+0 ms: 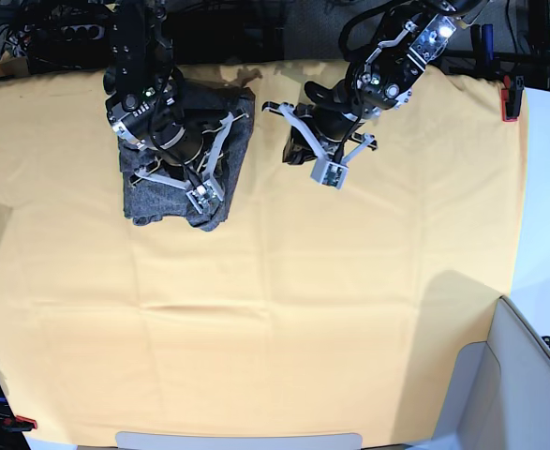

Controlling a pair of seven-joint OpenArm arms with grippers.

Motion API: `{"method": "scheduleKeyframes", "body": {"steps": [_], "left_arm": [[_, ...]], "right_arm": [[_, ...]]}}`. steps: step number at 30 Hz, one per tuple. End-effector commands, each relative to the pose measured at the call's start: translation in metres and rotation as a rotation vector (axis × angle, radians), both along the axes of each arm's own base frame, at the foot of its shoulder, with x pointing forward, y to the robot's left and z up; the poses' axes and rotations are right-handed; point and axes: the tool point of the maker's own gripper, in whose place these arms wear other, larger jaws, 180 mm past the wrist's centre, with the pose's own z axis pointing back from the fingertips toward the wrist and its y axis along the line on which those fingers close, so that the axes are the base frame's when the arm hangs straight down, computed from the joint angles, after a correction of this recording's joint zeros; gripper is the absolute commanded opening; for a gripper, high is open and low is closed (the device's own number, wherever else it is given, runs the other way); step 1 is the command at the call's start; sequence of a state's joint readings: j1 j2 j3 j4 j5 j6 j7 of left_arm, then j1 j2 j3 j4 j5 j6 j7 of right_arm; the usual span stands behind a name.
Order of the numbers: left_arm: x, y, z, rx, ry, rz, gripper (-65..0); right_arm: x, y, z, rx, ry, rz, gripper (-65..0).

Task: Fold the T-shirt properly
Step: 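Fold the grey shirt over onto itself with the right gripper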

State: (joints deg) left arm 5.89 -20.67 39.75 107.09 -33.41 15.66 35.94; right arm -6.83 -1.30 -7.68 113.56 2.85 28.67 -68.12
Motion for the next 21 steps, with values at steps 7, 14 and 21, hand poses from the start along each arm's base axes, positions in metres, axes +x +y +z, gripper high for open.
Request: {"method": "scheduleKeyframes", "body": {"steps": [7,14,21], "left_arm": [[0.007,-0.001,0.012,-0.015,-0.046,0.001,-64.3],[0.007,-0.001,0.012,-0.015,-0.044,0.001,-64.3],[-0.001,-0.001,0.007,-0.014,-0.025,0.002,-64.3]], "right_arm": [[0.004,0.003,0.005,0.014,-0.022,0.006,-39.1],[0.008,0.000,0.020,0.014,-0.071,0.001,-29.2],[0.019,-0.077,0.028,-0.007,-0.100,-0.237,-31.5]]}}
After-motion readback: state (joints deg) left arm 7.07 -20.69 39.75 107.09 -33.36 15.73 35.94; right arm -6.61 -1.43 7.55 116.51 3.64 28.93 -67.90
